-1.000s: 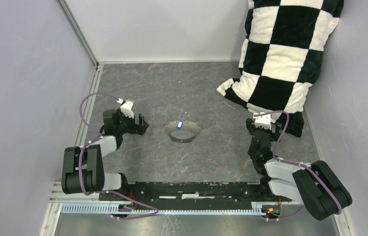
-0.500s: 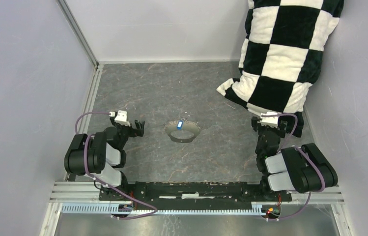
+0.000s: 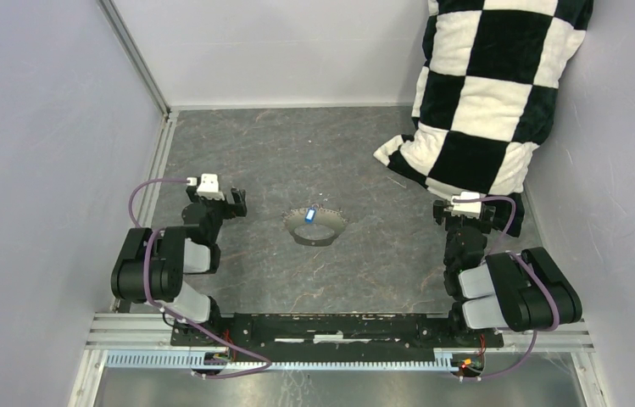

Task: Put the keys on the keyring
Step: Reset both arms

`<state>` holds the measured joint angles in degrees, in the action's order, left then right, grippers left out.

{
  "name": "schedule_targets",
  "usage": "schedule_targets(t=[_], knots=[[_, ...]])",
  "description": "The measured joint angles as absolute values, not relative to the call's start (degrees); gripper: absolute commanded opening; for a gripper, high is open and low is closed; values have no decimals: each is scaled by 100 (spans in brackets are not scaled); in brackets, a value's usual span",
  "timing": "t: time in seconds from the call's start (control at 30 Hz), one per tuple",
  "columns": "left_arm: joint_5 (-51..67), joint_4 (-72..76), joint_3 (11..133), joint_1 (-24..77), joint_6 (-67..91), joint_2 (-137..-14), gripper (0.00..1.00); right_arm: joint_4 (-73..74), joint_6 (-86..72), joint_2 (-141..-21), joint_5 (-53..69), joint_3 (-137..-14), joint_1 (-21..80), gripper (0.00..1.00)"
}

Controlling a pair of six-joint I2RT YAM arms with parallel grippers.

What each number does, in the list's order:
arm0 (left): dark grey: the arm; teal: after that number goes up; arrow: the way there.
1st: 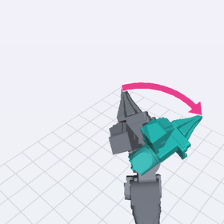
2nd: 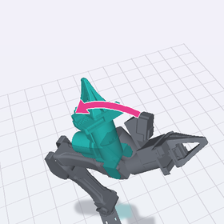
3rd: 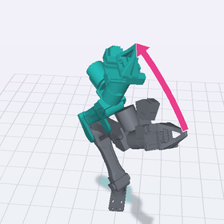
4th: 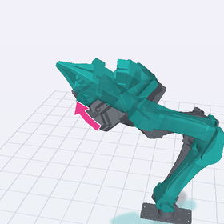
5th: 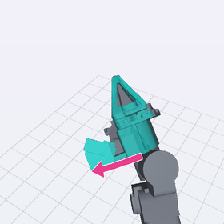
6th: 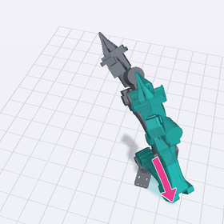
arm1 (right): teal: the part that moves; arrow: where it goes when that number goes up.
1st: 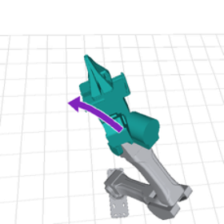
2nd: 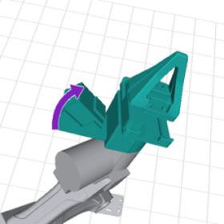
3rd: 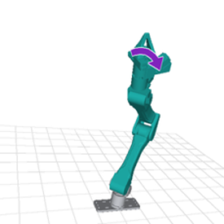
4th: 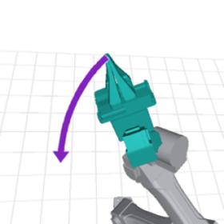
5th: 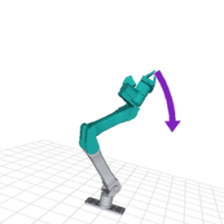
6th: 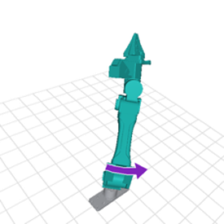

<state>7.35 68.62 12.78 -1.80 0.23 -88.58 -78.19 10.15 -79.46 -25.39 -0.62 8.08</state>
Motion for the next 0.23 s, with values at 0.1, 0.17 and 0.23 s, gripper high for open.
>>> schedule_targets(t=[0.1, 0.17, 0.23], knots=[[690, 6847, 1278, -180, 23, -8858, 100, -7819, 1011, -7946, -2526, -62, 808, 98], [650, 6796, 1280, -180, 23, -8858, 100, -7817, 1009, -7946, -2523, -62, 808, 98], [628, 6737, 1280, -178, 23, -8858, 100, -7817, 1009, -7946, -2519, -62, 808, 98]])
